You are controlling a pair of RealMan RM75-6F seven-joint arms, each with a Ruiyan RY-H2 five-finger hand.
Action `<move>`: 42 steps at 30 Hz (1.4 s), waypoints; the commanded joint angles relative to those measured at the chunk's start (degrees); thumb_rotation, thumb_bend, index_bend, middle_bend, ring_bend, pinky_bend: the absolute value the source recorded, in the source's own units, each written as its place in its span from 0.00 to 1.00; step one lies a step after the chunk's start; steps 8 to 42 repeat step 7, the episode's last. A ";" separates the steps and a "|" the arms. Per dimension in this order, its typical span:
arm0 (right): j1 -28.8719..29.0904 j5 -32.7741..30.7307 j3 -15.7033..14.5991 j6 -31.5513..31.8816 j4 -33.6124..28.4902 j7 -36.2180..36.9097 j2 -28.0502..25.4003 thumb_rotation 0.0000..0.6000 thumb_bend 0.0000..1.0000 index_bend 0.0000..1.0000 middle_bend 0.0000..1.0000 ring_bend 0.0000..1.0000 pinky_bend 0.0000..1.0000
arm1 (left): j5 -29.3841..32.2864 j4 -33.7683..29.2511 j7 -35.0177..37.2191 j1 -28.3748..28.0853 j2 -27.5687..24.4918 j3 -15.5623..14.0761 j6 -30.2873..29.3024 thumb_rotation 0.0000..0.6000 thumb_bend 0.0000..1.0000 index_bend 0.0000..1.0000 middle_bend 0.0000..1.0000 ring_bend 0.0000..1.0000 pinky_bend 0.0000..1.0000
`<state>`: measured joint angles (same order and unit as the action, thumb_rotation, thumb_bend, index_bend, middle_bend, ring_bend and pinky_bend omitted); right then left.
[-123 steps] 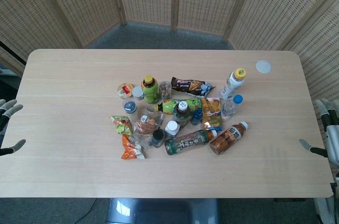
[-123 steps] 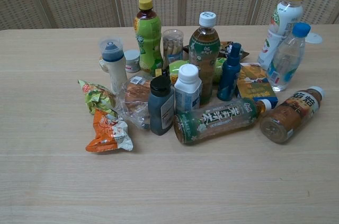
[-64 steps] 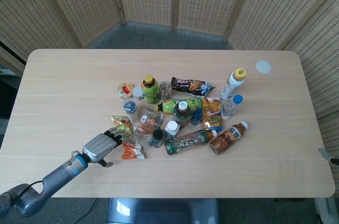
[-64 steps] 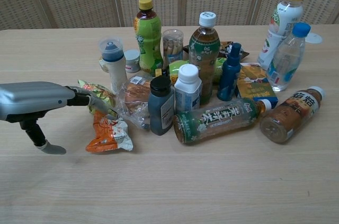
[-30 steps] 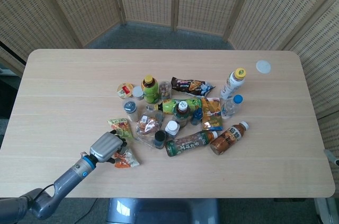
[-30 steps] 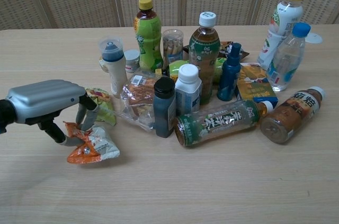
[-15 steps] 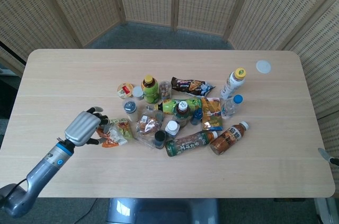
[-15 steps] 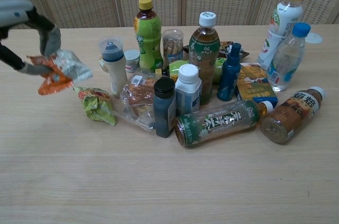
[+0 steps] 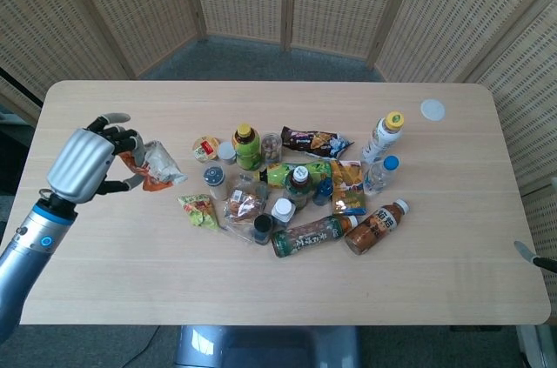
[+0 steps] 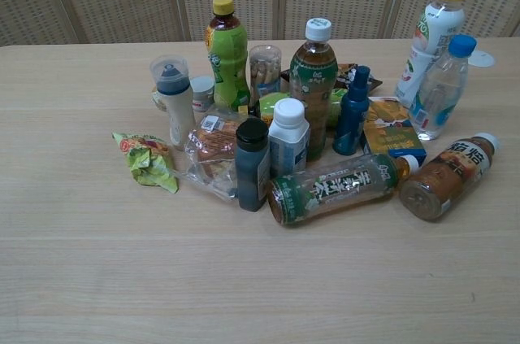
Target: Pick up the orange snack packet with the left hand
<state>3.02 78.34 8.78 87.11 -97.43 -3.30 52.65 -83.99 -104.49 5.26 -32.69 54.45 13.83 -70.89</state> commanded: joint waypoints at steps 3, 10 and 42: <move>-0.13 -0.25 0.02 0.05 0.06 0.06 -0.05 0.85 0.02 0.00 0.00 0.00 0.00 | 1.12 -0.91 1.23 -0.10 -0.74 1.74 -1.35 1.00 0.35 0.65 0.58 0.54 0.25; -0.06 -0.39 0.14 -0.08 0.15 0.16 -0.17 0.85 0.02 0.00 0.00 0.00 0.00 | 1.36 -0.97 1.45 -0.37 -0.53 2.18 -1.40 1.00 0.35 0.65 0.58 0.54 0.25; -0.06 -0.39 0.14 -0.08 0.15 0.16 -0.17 0.85 0.02 0.00 0.00 0.00 0.00 | 1.36 -0.97 1.45 -0.37 -0.53 2.18 -1.40 1.00 0.35 0.65 0.58 0.54 0.25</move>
